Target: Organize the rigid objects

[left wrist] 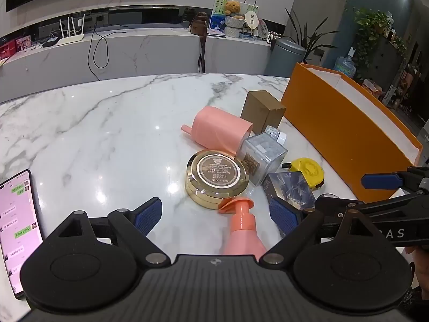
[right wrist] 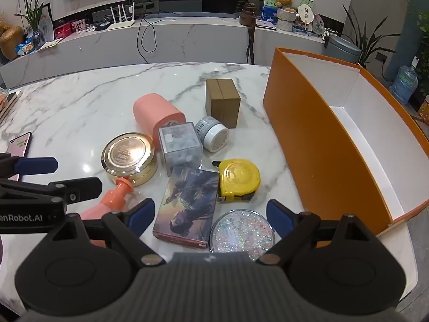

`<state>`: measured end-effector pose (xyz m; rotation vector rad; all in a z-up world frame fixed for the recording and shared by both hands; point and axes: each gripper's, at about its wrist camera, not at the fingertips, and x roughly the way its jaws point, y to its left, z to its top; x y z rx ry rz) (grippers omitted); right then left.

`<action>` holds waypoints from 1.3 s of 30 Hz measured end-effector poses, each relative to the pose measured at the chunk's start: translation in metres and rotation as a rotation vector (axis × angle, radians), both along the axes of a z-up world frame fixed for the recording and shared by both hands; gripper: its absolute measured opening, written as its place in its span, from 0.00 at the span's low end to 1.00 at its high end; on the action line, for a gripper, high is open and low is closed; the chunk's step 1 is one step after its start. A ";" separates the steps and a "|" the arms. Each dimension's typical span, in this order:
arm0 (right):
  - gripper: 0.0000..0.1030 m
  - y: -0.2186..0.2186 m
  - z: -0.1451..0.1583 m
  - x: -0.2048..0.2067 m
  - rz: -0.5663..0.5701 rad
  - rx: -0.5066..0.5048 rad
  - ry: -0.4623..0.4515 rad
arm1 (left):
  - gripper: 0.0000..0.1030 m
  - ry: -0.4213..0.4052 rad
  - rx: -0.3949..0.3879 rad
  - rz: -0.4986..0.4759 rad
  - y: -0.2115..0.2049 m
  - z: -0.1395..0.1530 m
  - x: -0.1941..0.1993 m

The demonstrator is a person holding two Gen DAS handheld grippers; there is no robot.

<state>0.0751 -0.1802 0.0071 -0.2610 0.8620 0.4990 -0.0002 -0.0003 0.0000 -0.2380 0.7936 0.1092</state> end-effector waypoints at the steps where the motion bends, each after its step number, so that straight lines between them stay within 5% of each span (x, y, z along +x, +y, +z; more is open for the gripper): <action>1: 0.86 0.000 0.000 0.000 0.000 0.001 -0.001 | 1.00 0.001 0.000 0.000 0.000 0.000 0.000; 39: 0.86 0.002 -0.002 -0.001 0.006 -0.014 0.002 | 1.00 -0.001 -0.003 -0.001 0.000 0.000 0.000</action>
